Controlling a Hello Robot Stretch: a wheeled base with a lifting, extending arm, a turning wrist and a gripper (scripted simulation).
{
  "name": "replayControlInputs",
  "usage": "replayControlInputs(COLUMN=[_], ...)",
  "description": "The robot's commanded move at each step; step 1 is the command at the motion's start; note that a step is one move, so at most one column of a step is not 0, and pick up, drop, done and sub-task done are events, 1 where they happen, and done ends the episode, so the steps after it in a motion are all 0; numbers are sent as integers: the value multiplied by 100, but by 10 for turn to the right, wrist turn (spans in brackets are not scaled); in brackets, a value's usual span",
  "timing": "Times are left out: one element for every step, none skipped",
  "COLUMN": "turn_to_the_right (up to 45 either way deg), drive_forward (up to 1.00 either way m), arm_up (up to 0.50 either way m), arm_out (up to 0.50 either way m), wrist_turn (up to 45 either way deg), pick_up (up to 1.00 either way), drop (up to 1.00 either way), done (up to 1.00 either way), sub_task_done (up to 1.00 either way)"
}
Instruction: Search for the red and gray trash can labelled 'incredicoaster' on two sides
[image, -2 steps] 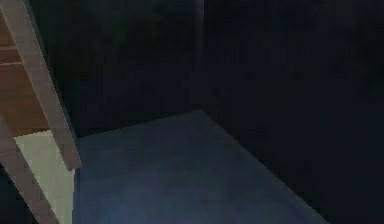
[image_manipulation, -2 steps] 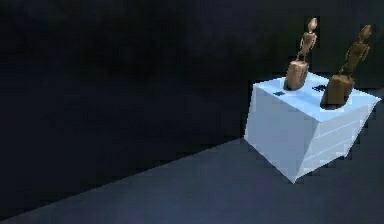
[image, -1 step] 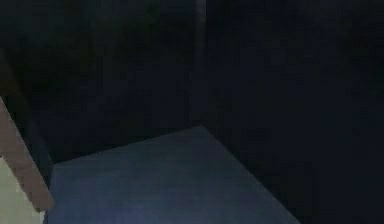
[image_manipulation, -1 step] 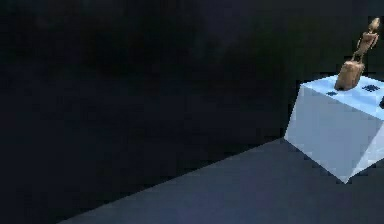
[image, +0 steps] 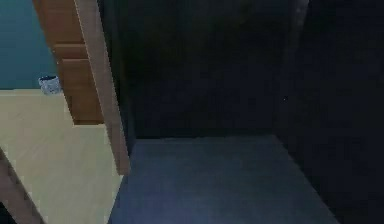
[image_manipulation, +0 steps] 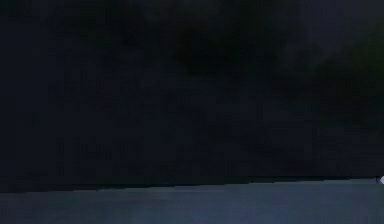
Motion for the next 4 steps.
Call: replayControlInputs(turn_to_the_right=[0, -450, -30, 0], drive_forward=[70, 0, 0, 45], arm_up=[0, 0, 0, 0], arm_out=[0, 0, 0, 0], wrist_turn=[0, 0, 0, 0], pick_up=[0, 0, 0, 0], drop=[0, 0, 0, 0], done=[0, 0, 0, 0], sub_task_done=[0, 0, 0, 0])
